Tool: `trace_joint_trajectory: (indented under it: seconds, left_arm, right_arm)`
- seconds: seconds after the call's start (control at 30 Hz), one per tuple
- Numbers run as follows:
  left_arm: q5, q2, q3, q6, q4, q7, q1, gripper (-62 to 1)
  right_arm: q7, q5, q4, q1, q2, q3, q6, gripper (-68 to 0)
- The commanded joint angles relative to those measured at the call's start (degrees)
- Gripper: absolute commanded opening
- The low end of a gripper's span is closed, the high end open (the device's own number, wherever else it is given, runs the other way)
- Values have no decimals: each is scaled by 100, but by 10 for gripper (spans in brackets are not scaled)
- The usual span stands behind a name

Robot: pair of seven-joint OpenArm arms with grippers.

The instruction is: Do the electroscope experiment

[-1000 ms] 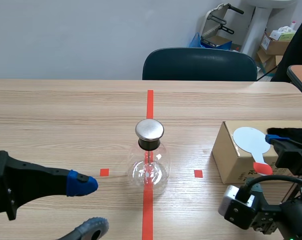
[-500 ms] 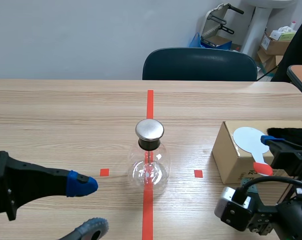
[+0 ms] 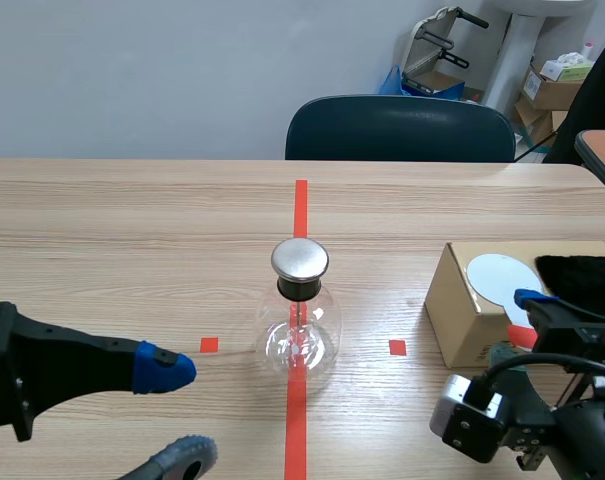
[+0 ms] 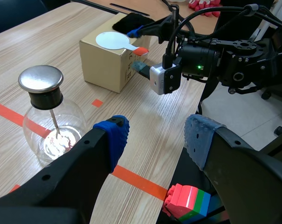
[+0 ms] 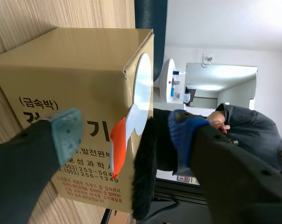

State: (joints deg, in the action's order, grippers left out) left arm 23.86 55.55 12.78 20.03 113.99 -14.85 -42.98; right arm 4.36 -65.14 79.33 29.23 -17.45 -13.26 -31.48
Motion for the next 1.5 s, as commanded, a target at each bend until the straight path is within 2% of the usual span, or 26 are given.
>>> trace_joint_trajectory:
  seconds: [0.0, 0.33, 1.47]
  left_arm:
    - [37, -44, 2, 24, 125, -72, 0, -308]
    - [37, -44, 2, 26, 125, -33, 0, -307]
    - [33, -44, 2, 24, 125, -13, 0, -307]
  right_arm:
    - [-22, -4, 68, -85, -17, 17, -63, -367]
    - [-22, -4, 68, -85, -17, 17, -63, -661]
    - [-39, -24, 59, -81, -17, 22, -20, -667]
